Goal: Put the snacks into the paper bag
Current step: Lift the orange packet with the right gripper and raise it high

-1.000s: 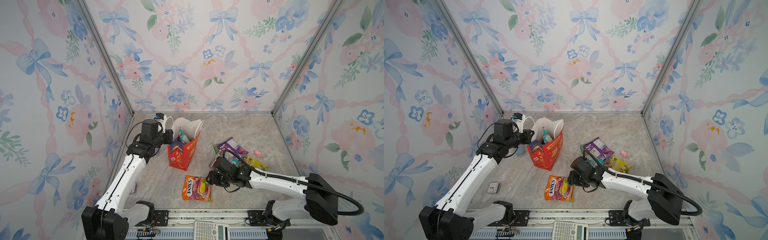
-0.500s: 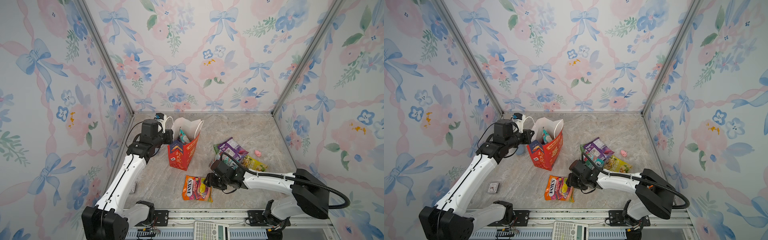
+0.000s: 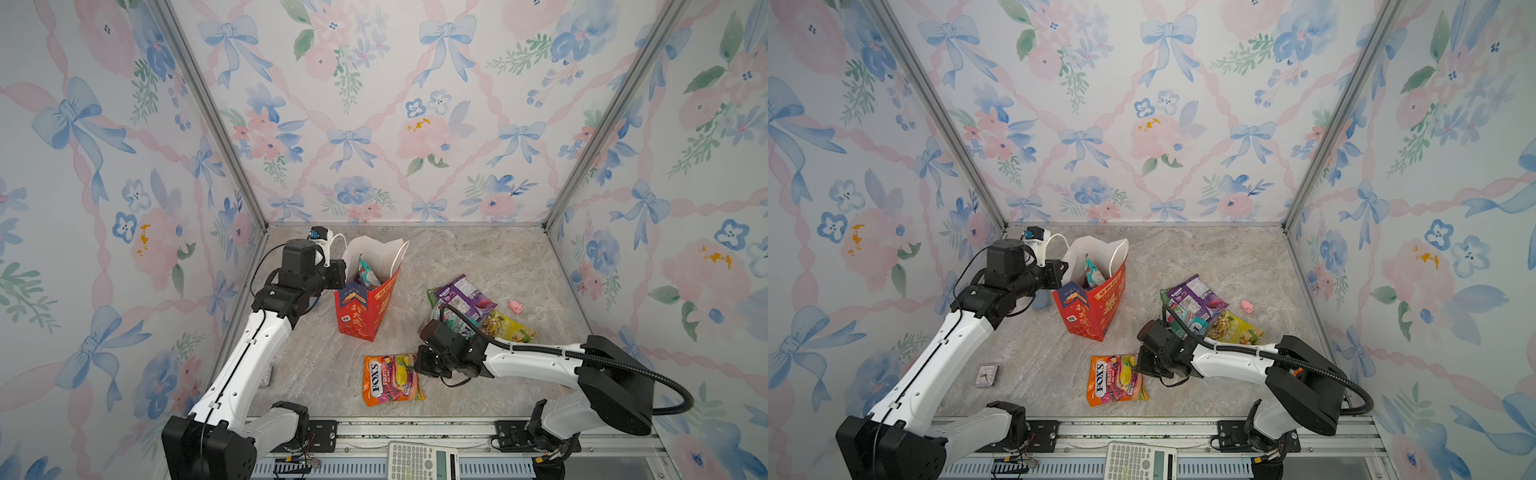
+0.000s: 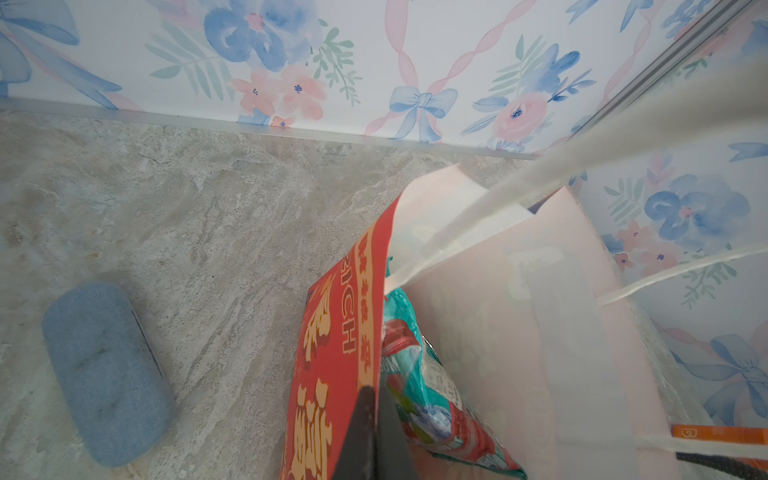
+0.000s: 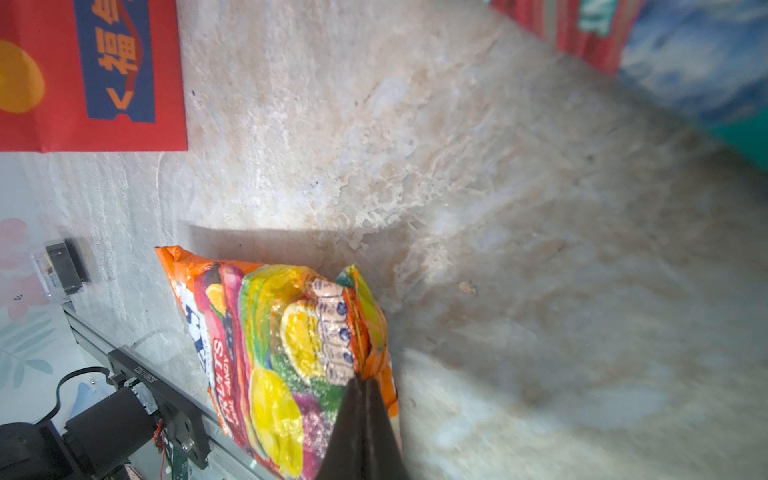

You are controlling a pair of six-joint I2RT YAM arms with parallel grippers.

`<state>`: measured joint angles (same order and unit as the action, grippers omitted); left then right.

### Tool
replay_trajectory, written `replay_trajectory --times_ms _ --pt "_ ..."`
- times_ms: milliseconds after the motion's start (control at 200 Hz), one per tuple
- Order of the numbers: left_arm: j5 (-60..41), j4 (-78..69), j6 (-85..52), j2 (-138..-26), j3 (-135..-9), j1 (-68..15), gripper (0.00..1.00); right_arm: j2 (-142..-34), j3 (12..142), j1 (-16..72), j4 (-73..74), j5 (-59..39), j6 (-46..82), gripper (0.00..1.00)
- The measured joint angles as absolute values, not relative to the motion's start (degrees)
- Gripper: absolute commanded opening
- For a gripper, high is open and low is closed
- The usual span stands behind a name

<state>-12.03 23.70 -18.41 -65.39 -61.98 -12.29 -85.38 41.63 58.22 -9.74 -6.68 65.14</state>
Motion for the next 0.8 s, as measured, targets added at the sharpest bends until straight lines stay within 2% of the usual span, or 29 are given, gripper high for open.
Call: replay_trajectory --times_ms 200,245,250,255,295,335,555,800 --pt "-12.1 23.7 -18.4 -65.4 -62.0 -12.3 0.00 -83.4 41.6 58.2 -10.5 -5.1 64.7 0.00" --pt "-12.1 23.7 -18.4 -65.4 -62.0 -12.3 0.00 -82.9 41.6 58.1 -10.7 -4.9 64.4 0.12" --pt "-12.1 23.7 -18.4 -65.4 -62.0 -12.3 0.00 -82.8 41.6 58.1 -10.7 -4.9 64.4 0.17" --pt "-12.1 23.7 -18.4 -65.4 -62.0 -12.3 0.00 -82.8 41.6 58.1 -10.7 -4.9 64.3 0.17" --pt "-12.0 23.7 -18.4 -65.4 -62.0 -12.3 0.00 -82.7 41.6 57.8 -10.9 -4.7 64.2 0.39" --pt "-12.1 23.7 -18.4 -65.4 -62.0 -12.3 0.00 -82.6 41.6 57.8 -11.0 -4.6 64.1 0.49" --pt "-12.1 23.7 -18.4 -65.4 -62.0 -12.3 0.00 -83.5 42.0 57.8 -11.3 -5.0 62.8 0.62" --pt "-12.0 23.7 -18.4 -65.4 -62.0 -12.3 0.00 -89.0 45.1 58.4 -12.0 -5.8 61.9 0.61"
